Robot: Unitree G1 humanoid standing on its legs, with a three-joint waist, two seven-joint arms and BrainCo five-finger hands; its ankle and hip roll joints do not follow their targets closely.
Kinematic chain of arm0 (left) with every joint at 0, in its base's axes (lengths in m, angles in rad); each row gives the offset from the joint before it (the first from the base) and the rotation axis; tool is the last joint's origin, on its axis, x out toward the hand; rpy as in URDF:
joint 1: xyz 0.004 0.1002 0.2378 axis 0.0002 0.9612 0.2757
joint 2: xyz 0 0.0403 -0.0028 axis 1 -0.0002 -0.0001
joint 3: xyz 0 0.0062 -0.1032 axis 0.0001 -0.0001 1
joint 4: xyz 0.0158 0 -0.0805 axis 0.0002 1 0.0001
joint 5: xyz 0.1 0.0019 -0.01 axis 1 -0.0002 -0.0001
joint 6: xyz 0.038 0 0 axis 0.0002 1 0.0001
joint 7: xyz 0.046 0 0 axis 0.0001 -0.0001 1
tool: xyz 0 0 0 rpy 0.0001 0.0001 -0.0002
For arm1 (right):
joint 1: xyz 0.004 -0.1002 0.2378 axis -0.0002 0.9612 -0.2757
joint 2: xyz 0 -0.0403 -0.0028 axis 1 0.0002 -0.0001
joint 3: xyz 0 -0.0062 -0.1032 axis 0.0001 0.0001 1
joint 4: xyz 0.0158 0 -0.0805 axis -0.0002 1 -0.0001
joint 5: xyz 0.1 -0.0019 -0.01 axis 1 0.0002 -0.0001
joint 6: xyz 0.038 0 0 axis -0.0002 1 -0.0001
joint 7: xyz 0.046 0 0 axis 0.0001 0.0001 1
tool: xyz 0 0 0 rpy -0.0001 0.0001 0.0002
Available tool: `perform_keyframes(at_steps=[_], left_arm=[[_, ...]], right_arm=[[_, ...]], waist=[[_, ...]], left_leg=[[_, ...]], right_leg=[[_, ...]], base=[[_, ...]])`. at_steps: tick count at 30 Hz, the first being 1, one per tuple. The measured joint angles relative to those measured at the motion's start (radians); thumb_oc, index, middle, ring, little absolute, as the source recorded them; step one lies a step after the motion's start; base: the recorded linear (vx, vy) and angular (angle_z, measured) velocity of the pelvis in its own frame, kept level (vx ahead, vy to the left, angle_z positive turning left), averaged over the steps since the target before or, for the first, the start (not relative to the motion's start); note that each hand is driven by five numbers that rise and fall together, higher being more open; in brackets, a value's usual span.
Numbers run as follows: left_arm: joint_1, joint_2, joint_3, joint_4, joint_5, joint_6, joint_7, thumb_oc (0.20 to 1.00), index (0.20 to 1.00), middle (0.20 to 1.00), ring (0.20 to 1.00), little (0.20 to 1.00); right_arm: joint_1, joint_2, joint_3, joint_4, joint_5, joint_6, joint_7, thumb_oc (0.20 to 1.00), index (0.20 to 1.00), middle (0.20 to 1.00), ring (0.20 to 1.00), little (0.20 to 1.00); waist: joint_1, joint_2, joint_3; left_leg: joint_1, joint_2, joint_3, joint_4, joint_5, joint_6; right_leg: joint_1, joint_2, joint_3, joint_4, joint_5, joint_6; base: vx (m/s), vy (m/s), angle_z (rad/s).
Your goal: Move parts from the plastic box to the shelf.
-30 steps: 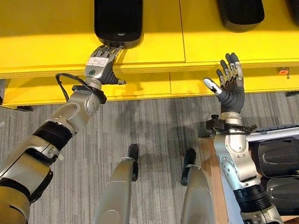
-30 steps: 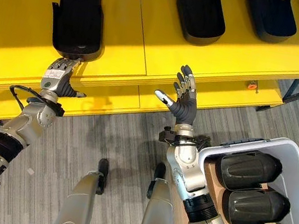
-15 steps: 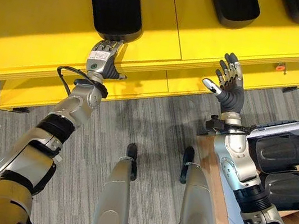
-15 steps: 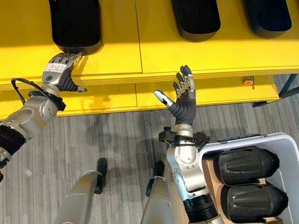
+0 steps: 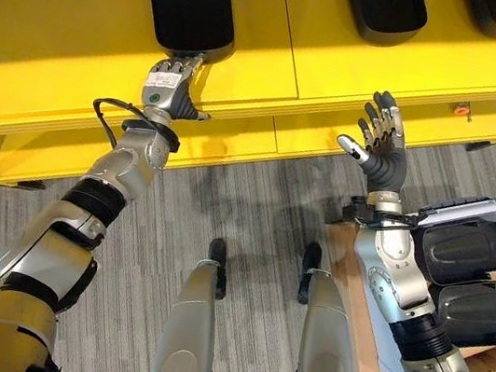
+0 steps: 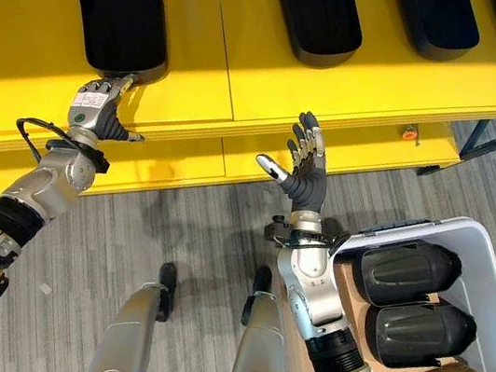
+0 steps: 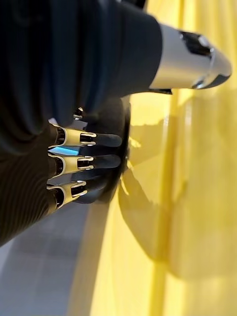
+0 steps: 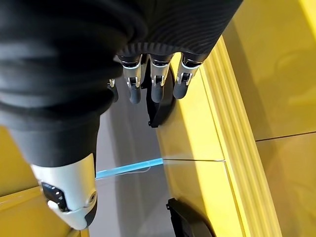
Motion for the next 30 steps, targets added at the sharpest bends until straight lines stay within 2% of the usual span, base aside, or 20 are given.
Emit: perform_keyframes(at_steps=[13, 19, 30], left_arm=[[-0.035, 0.035, -0.028, 0.017, 0.0, -0.002, 0.001, 1.0, 1.0, 1.0, 1.0, 1.0], [-0.041, 0.041, -0.033, 0.016, 0.0, -0.003, 0.001, 1.0, 1.0, 1.0, 1.0, 1.0], [-0.041, 0.039, -0.033, 0.013, 0.0, -0.009, 0.002, 1.0, 1.0, 1.0, 1.0, 1.0]], right_arm=[[0.002, -0.005, 0.001, 0.0, 0.0, -0.001, 0.001, 1.0, 1.0, 1.0, 1.0, 1.0], [0.004, -0.033, 0.002, 0.0, 0.0, -0.001, 0.001, 1.0, 1.0, 1.0, 1.0, 1.0], [0.006, -0.033, 0.002, 0.0, 0.0, -0.001, 0.001, 1.0, 1.0, 1.0, 1.0, 1.0]], waist=[[-0.002, -0.001, 0.0], [-0.002, -0.001, 0.0], [-0.001, -0.002, 0.0]], left_leg=[[-0.013, 0.005, 0.014, 0.01, -0.001, 0.0], [-0.014, 0.009, 0.016, 0.01, -0.001, -0.001], [-0.014, 0.009, 0.016, 0.01, -0.002, -0.001]], right_leg=[[-0.028, 0.006, 0.021, 0.016, 0.0, 0.0], [-0.031, 0.009, 0.023, 0.016, 0.0, 0.0], [-0.031, 0.009, 0.023, 0.017, 0.0, 0.0]], base=[[0.0, 0.001, -0.03], [0.0, 0.001, -0.01], [0.0, 0.0, 0.0]])
